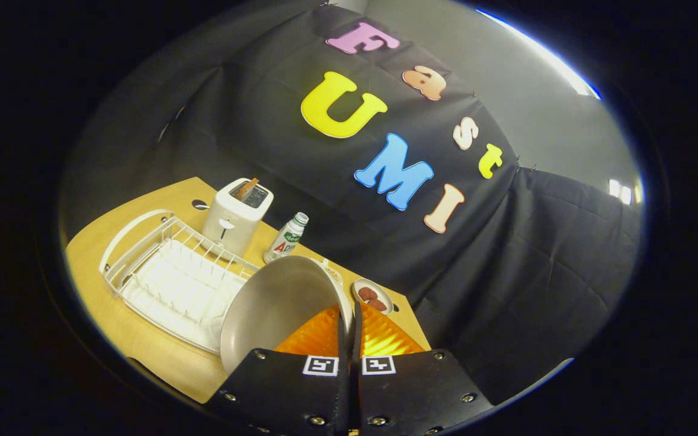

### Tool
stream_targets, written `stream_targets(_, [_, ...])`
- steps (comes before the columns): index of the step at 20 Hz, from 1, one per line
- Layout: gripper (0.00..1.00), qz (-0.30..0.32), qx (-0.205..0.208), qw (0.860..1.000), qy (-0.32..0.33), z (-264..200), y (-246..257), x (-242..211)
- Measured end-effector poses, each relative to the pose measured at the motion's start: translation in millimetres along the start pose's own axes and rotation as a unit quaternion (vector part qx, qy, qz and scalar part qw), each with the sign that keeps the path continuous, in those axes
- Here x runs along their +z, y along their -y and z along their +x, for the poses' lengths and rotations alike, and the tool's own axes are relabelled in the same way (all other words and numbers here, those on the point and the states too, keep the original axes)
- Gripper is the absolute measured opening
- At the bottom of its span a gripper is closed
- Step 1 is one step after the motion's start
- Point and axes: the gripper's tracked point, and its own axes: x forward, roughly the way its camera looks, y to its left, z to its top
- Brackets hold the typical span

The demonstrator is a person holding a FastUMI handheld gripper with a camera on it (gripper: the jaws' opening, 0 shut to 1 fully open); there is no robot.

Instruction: Take the plate from the dish rack, then take the spoon from the basket and place it into the plate.

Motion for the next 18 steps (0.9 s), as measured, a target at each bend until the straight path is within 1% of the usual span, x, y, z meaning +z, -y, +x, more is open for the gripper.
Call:
stream_targets(5, [0.00, 0.050, 0.061, 0.997, -0.022, -45, -33, -32])
stream_targets(10, [0.00, 0.096, 0.100, 0.989, -0.053, -61, -51, -63])
stream_targets(13, [0.00, 0.120, 0.110, 0.983, -0.081, -62, -57, -91])
stream_targets(16, [0.00, 0.139, 0.110, 0.979, -0.103, -61, -56, -115])
stream_targets(18, [0.00, 0.142, 0.105, 0.978, -0.110, -57, -54, -126])
